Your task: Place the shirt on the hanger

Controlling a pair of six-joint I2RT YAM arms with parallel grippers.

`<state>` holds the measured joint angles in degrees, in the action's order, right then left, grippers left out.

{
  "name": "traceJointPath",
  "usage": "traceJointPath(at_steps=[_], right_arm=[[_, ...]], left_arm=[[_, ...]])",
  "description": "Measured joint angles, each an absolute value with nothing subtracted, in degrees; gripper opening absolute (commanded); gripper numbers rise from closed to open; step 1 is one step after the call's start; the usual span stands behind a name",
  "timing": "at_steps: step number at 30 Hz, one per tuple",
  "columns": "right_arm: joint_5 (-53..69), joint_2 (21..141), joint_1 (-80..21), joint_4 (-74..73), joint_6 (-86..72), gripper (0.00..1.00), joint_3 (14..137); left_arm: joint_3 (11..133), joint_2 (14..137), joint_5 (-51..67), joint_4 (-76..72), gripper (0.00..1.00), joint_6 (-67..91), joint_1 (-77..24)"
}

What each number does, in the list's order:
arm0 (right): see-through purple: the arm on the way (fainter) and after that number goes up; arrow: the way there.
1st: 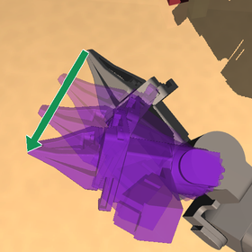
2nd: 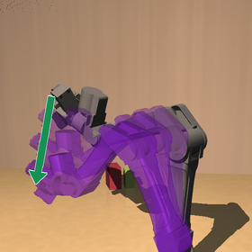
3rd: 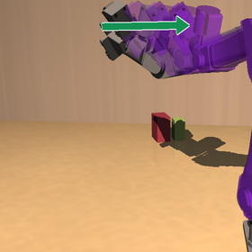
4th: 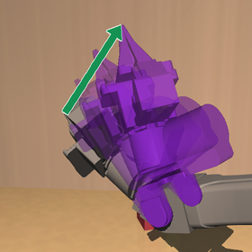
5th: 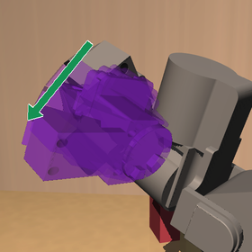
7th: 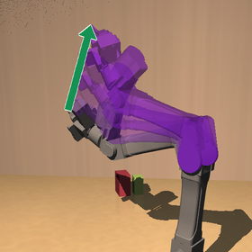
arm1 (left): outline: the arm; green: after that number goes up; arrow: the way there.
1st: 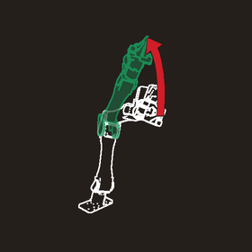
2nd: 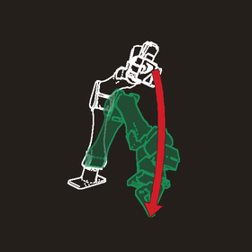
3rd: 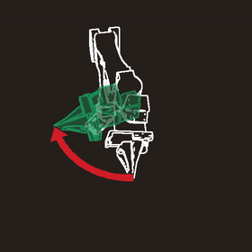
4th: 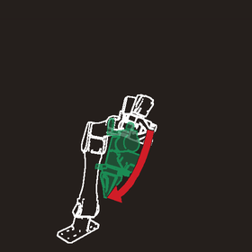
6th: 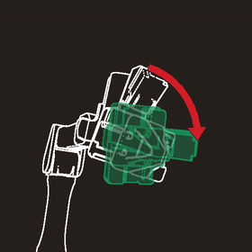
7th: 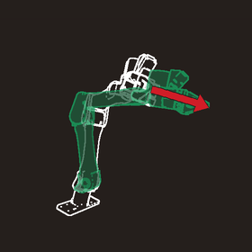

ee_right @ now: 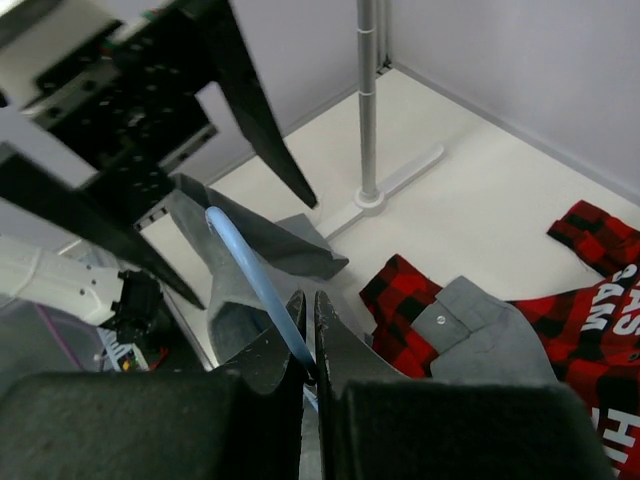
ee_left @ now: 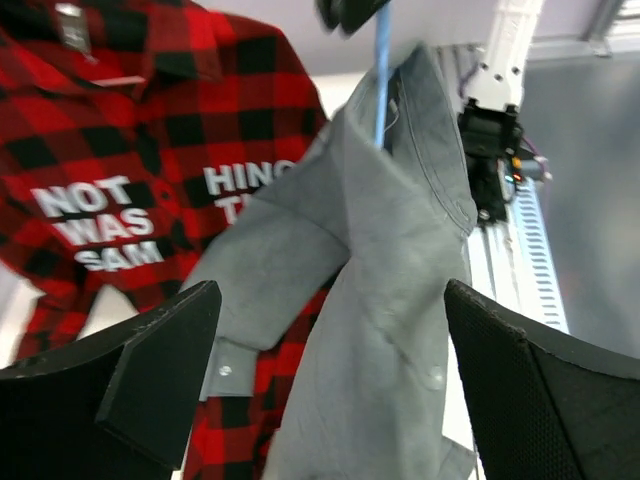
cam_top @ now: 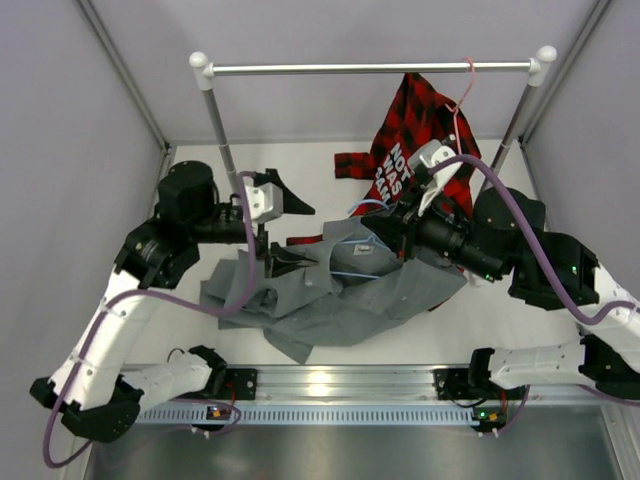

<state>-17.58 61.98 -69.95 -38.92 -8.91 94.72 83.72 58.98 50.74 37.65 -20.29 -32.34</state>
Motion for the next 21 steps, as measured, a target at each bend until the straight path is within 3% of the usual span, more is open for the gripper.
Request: traceJointPath(at_steps=[2, 3, 7, 9, 10, 21], right_arm=[[-16.05, 61.39, -69.95, -38.98, -8.51, 0.0, 94.39], [-15.25, 61.14, -69.95, -38.89, -8.19, 0.0, 94.26], [-12.71, 60.75, -69.95, -38.94, -7.07, 0.0, 94.04], [-12.27, 60.66, -69.95, -38.92, -6.72, 0.0, 93.6], [-12.19, 60.62, -69.95, -38.89, -6.59, 0.0, 93.34], [-10.35, 58.65, -69.93, -38.09, -6.46, 0.0, 90.24]], left_arm=[[83.66, 61.54, 52.84, 38.83, 0.91, -21.56, -32.32], [83.66, 62.67, 54.04, 39.29, 0.78, -22.0, -32.34], [83.66, 65.3, 58.13, 41.43, 0.63, -23.07, -32.34], [83.66, 65.65, 59.75, 42.04, 0.47, -23.22, -32.34], [83.64, 65.67, 60.71, 42.22, 0.0, -23.33, -32.34], [83.33, 66.02, 61.93, 43.92, 0.0, -24.38, -32.36]])
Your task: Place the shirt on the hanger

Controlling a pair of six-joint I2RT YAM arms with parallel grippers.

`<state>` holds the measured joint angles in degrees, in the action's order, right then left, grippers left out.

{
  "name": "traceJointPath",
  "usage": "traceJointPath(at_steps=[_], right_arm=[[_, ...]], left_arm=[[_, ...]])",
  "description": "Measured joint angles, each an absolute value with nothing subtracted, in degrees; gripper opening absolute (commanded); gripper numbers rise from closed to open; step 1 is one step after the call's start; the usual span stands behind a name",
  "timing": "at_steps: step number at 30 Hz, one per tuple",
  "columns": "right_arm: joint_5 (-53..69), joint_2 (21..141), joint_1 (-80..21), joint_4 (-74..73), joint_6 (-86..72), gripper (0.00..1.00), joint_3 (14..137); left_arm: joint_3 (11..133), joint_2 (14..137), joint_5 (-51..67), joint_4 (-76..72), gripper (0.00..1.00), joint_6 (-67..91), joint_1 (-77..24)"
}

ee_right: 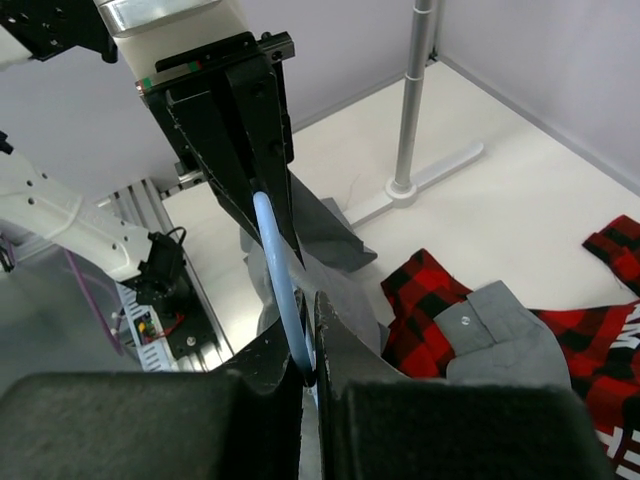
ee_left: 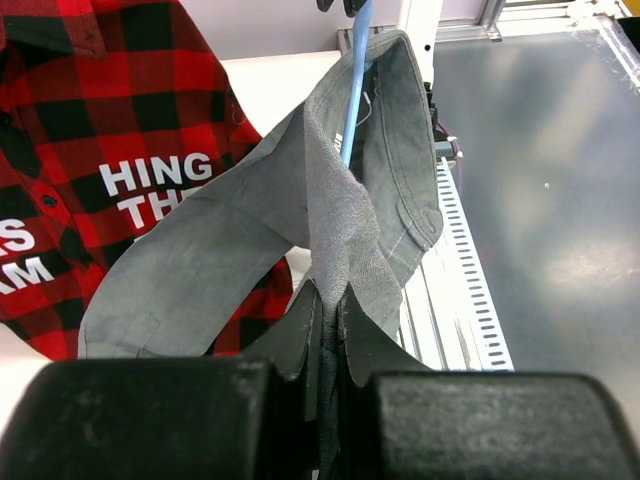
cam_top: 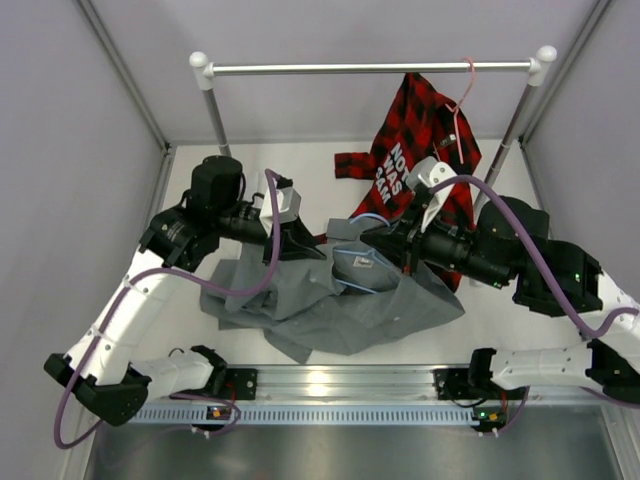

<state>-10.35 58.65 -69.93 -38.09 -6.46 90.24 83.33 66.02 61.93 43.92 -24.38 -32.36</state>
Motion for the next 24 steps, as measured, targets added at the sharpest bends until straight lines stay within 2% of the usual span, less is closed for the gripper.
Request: traceJointPath(at_steps=[3, 5, 6, 7, 10, 12, 16, 20, 24], right_arm=[[-9.63, 57.82, -69.93, -37.47, -6.76, 0.1, 89.17], [-9.08, 57.08, -69.93, -37.17, -7.05, 0.36, 88.51], [-8.91, 56.6, -69.93, -37.04, -7.11, 0.44, 88.2], [-8.64, 55.96, -69.93, -36.8, -6.94, 0.59, 87.72], [-7.88, 53.58, -69.93, -37.04, -6.57, 0.76, 86.35], [-7.64, 51.07, -69.93, -37.36, -6.46, 0.76, 84.84], [-6.39, 43.46, -69.93, -39.9, -5.85, 0.68, 79.66], [-3.66, 34.33, -69.93, -44.12, -4.84, 0.68, 72.75], [-0.75, 32.23, -69.93, -46.04, -3.84, 0.68, 68.14]], left_arm=[[83.33, 66.0, 62.15, 44.01, 0.0, -24.67, -32.42], [83.22, 66.0, 62.11, 44.31, 0.0, -24.95, -32.4], [83.2, 66.0, 62.13, 44.51, 0.0, -25.04, -32.36], [83.2, 65.98, 62.13, 44.69, 0.0, -25.08, -32.34], [83.18, 65.73, 62.13, 44.97, 0.0, -25.17, -32.34], [83.18, 65.49, 62.13, 45.06, 0.0, -25.15, -32.34], [83.18, 65.06, 62.3, 45.08, 0.0, -25.08, -32.34], [83.18, 64.9, 63.66, 45.1, 0.0, -24.91, -32.34], [83.18, 64.9, 65.54, 45.12, 0.0, -24.56, -32.34]])
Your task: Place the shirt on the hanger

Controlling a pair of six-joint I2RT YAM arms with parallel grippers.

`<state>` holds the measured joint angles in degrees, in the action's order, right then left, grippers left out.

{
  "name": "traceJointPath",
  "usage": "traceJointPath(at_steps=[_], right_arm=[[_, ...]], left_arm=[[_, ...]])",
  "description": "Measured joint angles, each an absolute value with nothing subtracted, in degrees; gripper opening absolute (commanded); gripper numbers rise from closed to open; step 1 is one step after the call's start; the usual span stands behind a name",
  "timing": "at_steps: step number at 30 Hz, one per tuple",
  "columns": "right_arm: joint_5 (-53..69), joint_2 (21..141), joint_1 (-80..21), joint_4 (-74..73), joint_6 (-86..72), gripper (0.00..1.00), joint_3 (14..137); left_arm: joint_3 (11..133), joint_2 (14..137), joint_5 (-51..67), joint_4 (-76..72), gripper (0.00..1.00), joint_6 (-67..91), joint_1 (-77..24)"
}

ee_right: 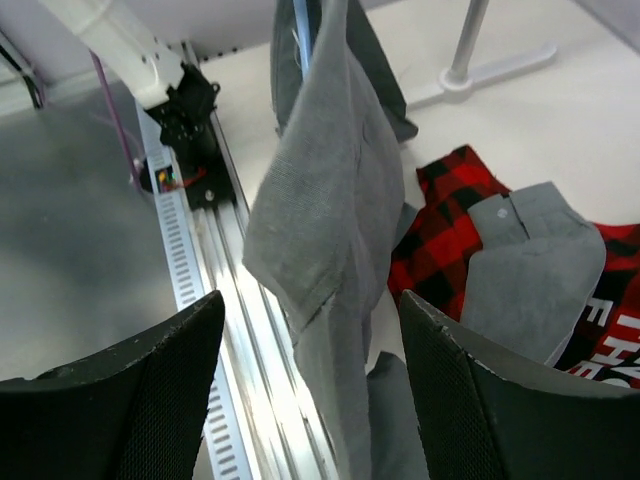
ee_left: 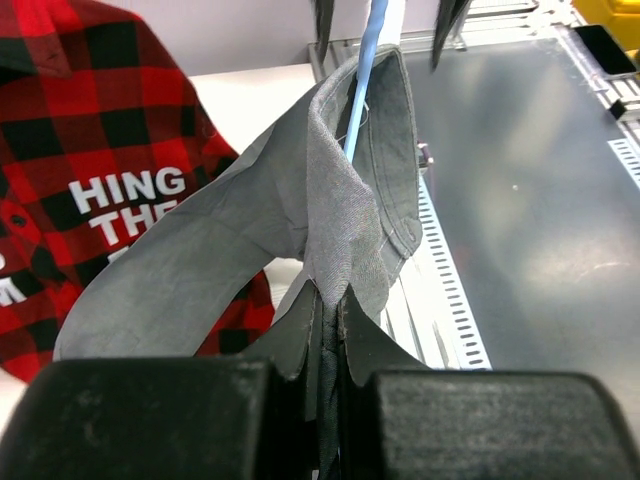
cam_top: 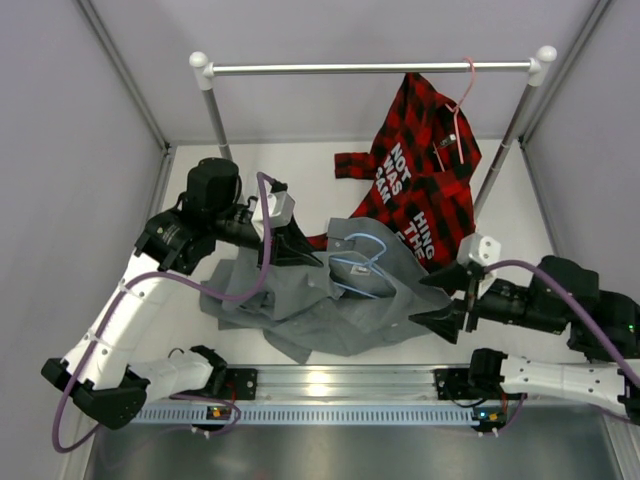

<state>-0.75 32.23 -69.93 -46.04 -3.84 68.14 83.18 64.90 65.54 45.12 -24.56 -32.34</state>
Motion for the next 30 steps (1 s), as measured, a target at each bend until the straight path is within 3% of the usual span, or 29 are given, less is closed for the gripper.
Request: traceJointPath(at_steps=[6, 9, 10, 17, 19, 20, 21, 26, 30], right_arm=[[0.14, 37.12, -69.93, -46.74, -1.56, 0.65, 66.02], [0.6, 39.66, -69.93, -46.37, 0.36, 0.22, 66.0], [0.84, 40.12, -69.93, -46.19, 0.73, 0.0, 65.98], [-0.62, 38.44, -69.93, -43.18, 0.14, 0.0, 64.1], [-2.66, 37.65, -69.93, -41.98, -1.34, 0.0, 64.14], [-3.66, 37.5, -69.93, -41.5, -2.24, 0.0, 64.18], [-4.82, 37.5, -69.93, -41.6, -3.18, 0.0, 64.4], [-9.1, 37.89, -69.93, -41.8, -6.31, 0.0, 66.7], [-13.13, 39.18, -69.93, -41.6, -8.16, 0.0, 69.36]], left_arm=[[83.18, 64.9, 67.99, 45.12, 0.0, -24.36, -32.34], [83.18, 64.9, 68.16, 45.12, 0.0, -24.12, -32.34], [83.18, 64.9, 68.12, 45.12, 0.0, -24.05, -32.34], [83.22, 64.86, 65.65, 45.08, 0.01, -23.44, -32.51], [83.26, 64.6, 63.35, 44.69, 0.27, -22.59, -32.67], [83.26, 64.31, 61.76, 44.16, 0.55, -21.67, -32.75], [83.26, 63.77, 59.11, 43.64, 0.67, -20.4, -32.75], [86.26, 60.25, 40.71, 41.3, 0.78, -11.09, -32.49], [89.93, 55.88, 23.4, 38.72, 0.8, -3.25, -32.49]])
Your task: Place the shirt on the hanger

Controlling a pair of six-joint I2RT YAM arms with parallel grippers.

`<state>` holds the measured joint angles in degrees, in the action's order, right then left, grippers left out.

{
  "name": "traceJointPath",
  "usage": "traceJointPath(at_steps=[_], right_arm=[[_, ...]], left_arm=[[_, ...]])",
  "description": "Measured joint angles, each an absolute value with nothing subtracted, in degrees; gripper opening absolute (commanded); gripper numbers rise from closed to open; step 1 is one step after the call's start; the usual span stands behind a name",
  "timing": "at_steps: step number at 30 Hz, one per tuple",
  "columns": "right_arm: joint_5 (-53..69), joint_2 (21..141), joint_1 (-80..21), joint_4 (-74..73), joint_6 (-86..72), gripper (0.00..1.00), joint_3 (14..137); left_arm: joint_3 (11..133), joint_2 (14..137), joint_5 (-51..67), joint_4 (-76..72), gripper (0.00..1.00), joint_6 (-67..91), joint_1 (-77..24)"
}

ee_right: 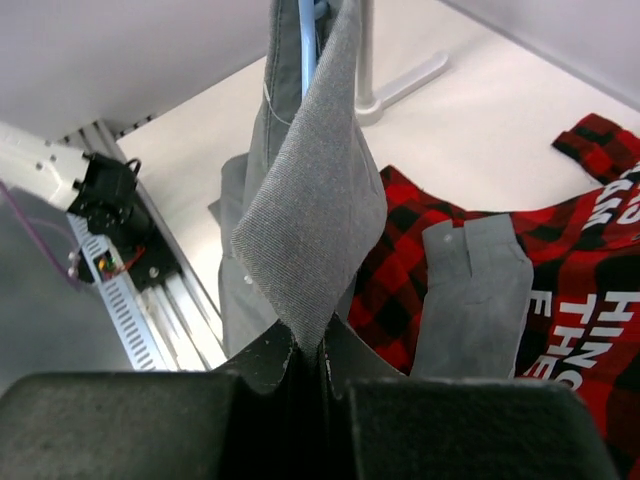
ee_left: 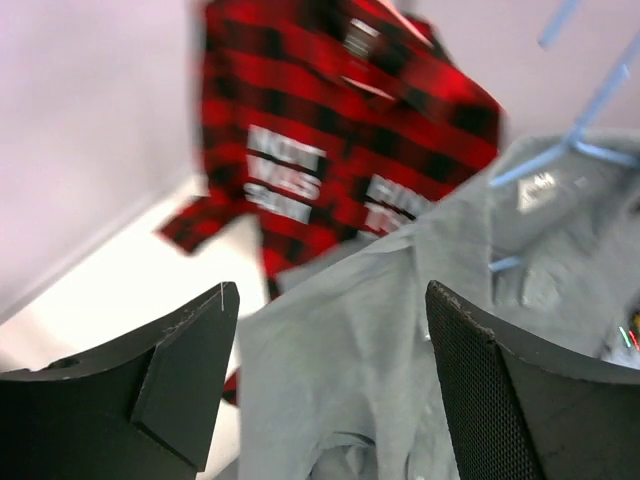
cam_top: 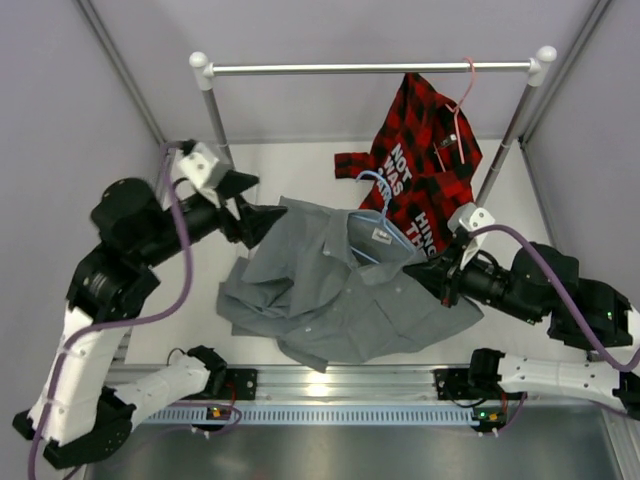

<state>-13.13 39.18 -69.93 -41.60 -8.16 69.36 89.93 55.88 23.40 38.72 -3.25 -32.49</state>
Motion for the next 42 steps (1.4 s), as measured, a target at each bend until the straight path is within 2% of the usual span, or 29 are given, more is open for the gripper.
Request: traceJointPath(at_steps=[3, 7, 11, 17, 24, 29, 33, 34, 42], right_arm=[[-16.23, 40.73, -69.93, -41.67, -9.72, 0.0, 71.46], [-20.21, 44.18, -69.93, -41.56, -11.77, 0.0, 76.42], [-24.12, 48.66, -69.93, -40.82, -14.72, 0.0, 83.33], [-28.93, 56.36, -69.93, -38.09, -19.86, 0.0, 90.63], [-38.02, 72.34, -69.93, -37.3, -22.11, 0.0, 100.53], [-41.95, 84.49, -68.07, -36.99, -21.78, 0.0, 110.32], [-45.3, 90.37, -65.3, -36.88, -22.17, 0.0, 116.2], [-46.24, 91.61, -64.93, -36.84, -22.22, 0.0, 117.58], [-49.84, 99.13, -62.96, -36.29, -22.76, 0.0, 125.8]], left_arm=[[89.3, 49.17, 10.96, 37.21, 0.8, 1.91, -32.38], [81.97, 37.85, 2.39, 34.52, 0.8, 5.34, -32.36], [67.35, 26.44, -9.78, 30.79, 0.84, 7.07, -32.4], [47.29, 18.87, -31.77, 24.51, 0.85, 8.45, -32.01], [45.28, 19.49, -37.23, 21.23, 0.86, 7.99, -24.93], [45.28, 20.01, -39.27, 21.19, 0.87, 7.57, -23.31], [45.28, 19.99, -41.17, 21.17, 0.89, 7.44, -23.27], [45.28, 19.99, -41.5, 21.17, 0.98, 7.4, -23.22], [45.28, 19.99, -44.23, 21.19, 0.98, 7.4, -21.5]])
